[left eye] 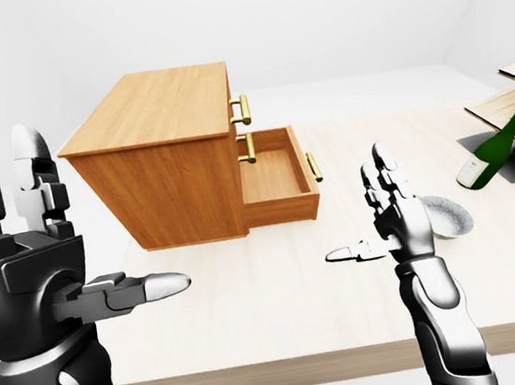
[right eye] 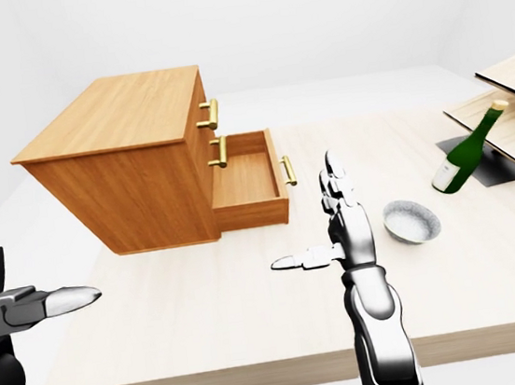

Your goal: Put the bowl on top of the cabinet.

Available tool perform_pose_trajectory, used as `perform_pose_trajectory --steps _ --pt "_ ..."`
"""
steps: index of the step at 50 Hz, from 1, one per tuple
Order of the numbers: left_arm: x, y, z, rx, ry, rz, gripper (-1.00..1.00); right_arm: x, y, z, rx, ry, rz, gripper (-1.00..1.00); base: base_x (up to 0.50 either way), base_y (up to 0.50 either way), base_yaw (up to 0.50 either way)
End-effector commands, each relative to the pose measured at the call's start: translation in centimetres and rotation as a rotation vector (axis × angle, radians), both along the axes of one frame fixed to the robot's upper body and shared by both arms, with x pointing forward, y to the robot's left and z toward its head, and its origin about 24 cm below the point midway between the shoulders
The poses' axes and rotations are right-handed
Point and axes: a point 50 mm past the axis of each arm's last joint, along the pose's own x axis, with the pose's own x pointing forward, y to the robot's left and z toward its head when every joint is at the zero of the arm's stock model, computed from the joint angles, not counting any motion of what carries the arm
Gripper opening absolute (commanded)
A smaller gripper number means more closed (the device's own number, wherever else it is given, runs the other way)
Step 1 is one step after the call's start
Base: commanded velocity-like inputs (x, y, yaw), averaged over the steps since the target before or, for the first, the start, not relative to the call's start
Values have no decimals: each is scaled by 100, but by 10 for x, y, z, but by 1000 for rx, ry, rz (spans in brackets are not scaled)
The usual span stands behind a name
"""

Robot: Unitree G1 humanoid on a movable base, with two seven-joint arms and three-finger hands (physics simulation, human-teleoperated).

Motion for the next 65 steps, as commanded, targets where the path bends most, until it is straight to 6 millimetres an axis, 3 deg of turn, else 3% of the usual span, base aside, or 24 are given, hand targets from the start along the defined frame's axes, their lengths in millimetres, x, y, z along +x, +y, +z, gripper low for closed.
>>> perform_pose_trajectory --steps 1,17,24,25,26,47,65 --pt "-3 0 3 0 -20 -3 100 -1 -2 4 11 -17 -1 100 50 0 0" --pt "-5 0 6 1 -35 -3 100 2 -3 1 -2 -3 -25 100 46 0 0" --pt "-10 1 11 0 -68 -5 100 1 -1 0 1 1 -8 100 0 -34 0" --pt "-25 1 23 7 -155 -13 100 1 -4 3 7 -12 -23 100 0 0 0" --pt "-26 1 25 6 -164 -14 100 1 -4 3 7 -14 -24 100 0 0 0" --pt "-32 2 30 -5 -201 -18 100 2 -3 1 -2 -2 -25 100 0 -13 0" --pt "-35 7 35 -25 -228 -15 100 4 -21 16 -64 -59 -101 100 0 0 0"
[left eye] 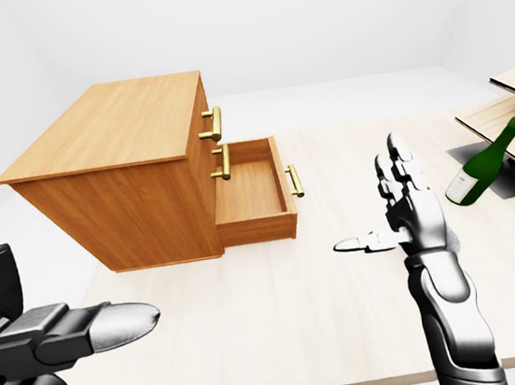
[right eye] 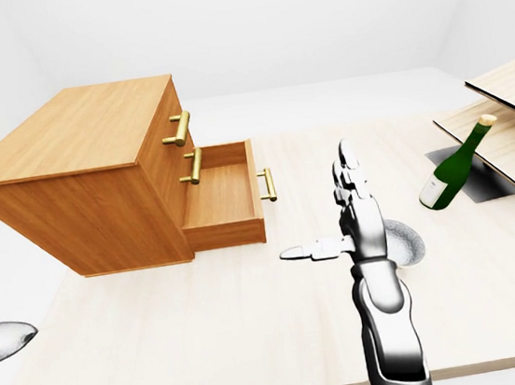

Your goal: Put the bowl on top of the cabinet.

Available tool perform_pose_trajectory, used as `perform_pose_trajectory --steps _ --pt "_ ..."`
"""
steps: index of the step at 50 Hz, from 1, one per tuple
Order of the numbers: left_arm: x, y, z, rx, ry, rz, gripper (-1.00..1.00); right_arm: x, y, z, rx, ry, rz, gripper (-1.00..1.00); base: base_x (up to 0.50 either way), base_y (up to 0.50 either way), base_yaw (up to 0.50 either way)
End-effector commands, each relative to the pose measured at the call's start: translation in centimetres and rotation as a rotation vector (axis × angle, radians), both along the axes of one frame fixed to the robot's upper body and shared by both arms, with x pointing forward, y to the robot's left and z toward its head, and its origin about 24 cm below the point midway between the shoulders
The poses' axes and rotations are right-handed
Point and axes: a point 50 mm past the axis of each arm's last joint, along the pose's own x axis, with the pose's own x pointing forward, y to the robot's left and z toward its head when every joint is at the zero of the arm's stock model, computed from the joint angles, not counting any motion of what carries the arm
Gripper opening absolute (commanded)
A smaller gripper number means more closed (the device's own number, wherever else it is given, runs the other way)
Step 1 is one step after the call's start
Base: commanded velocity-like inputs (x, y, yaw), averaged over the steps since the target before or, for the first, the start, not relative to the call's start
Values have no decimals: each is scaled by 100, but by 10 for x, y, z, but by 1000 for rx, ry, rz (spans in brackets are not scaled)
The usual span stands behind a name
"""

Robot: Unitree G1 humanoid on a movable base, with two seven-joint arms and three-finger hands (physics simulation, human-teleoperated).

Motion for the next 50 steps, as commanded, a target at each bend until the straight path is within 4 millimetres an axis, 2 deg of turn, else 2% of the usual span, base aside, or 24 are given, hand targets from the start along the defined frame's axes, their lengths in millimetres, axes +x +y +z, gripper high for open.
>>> perform_pose_trajectory --steps 1,22,50 --pt "-2 2 2 -10 -13 -1 100 1 -11 7 -40 -24 -48 100 0 0 0" --pt "-2 4 3 -15 -17 4 100 3 -36 17 -226 -28 -168 100 0 0 0" --pt "-3 4 3 -12 -17 3 100 8 -58 4 -445 91 -270 100 0 0 0"
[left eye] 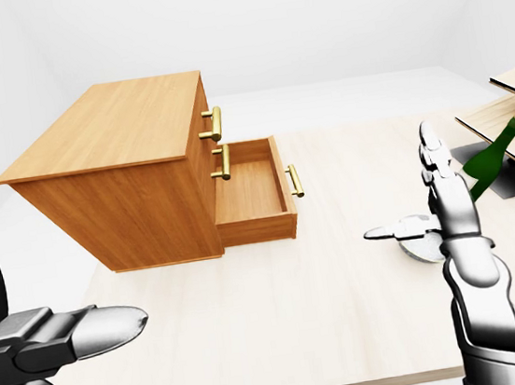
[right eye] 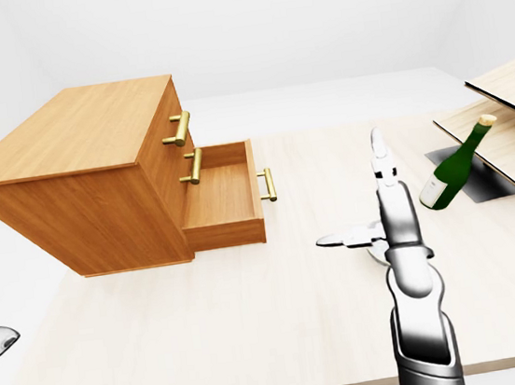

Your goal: Put the bowl on top of the cabinet.

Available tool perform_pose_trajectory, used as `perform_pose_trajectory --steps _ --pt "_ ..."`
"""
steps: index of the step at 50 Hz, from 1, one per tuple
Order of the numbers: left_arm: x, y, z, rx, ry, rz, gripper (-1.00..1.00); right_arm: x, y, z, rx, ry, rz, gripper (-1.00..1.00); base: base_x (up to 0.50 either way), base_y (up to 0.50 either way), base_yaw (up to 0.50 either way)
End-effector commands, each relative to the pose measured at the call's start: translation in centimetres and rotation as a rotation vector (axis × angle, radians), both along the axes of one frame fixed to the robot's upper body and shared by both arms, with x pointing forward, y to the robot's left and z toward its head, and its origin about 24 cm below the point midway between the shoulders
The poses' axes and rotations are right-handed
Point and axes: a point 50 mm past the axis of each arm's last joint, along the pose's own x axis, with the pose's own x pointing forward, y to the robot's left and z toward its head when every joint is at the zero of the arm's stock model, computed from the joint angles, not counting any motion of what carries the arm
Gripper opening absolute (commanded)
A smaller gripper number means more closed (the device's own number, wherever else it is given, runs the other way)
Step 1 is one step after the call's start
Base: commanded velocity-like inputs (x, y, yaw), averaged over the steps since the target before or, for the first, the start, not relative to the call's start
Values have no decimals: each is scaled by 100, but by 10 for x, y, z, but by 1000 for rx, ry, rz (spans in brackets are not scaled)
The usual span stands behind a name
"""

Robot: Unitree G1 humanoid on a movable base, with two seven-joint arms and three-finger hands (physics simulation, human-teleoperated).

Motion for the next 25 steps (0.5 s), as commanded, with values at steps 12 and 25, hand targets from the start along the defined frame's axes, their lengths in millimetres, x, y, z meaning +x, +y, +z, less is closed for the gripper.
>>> perform_pose_trajectory --steps 12,25 --pt "0 -1 0 5 1 1 100 0 -13 -16 -179 137 -63 100 0 0 0" --pt "1 -1 -1 9 8 4 100 -3 -19 -23 -241 198 -88 100 0 0 0"
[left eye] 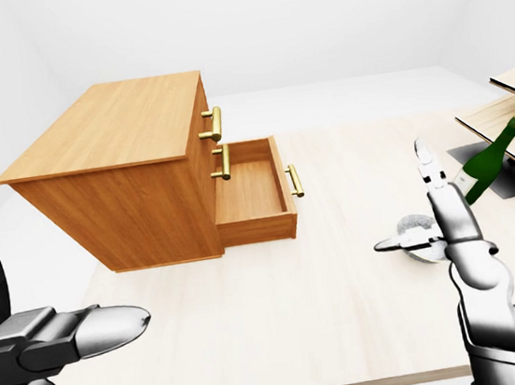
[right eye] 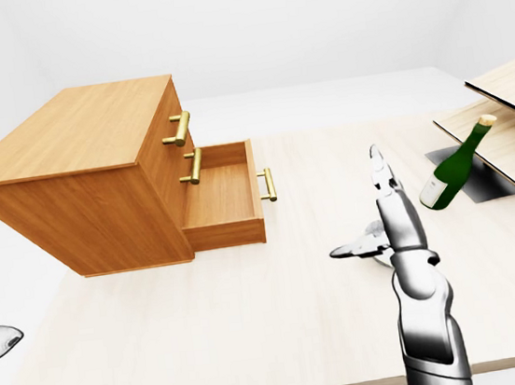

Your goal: Put the bowl on top of the cabinet.

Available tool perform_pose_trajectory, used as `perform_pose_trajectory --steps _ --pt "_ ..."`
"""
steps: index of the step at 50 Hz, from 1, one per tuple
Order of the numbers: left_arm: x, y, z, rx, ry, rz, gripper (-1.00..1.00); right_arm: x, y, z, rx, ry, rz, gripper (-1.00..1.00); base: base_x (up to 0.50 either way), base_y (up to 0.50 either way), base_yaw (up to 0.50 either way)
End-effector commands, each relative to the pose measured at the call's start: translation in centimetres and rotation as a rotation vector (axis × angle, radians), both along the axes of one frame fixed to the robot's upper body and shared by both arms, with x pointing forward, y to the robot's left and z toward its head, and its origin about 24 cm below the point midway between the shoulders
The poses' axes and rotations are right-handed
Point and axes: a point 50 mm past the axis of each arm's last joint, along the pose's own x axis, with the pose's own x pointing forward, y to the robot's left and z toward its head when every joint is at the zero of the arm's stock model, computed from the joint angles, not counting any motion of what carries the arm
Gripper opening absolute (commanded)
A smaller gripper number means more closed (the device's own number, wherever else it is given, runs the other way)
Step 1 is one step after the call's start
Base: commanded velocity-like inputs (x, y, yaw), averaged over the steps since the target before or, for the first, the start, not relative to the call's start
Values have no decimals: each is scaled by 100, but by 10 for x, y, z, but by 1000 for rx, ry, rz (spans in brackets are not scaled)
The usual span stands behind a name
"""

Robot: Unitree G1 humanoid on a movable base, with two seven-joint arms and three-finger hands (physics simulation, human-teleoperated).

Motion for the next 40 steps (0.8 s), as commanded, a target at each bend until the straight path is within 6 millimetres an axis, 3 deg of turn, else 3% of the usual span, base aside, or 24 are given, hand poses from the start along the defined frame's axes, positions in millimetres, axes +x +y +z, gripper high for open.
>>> perform_pose_trajectory --steps 1,40 --pt "1 0 -1 3 5 2 100 -3 -4 -5 -62 52 -19 100 0 0 0" --pt "2 0 -2 8 12 7 100 -1 -29 -41 -93 229 -104 100 0 0 0"
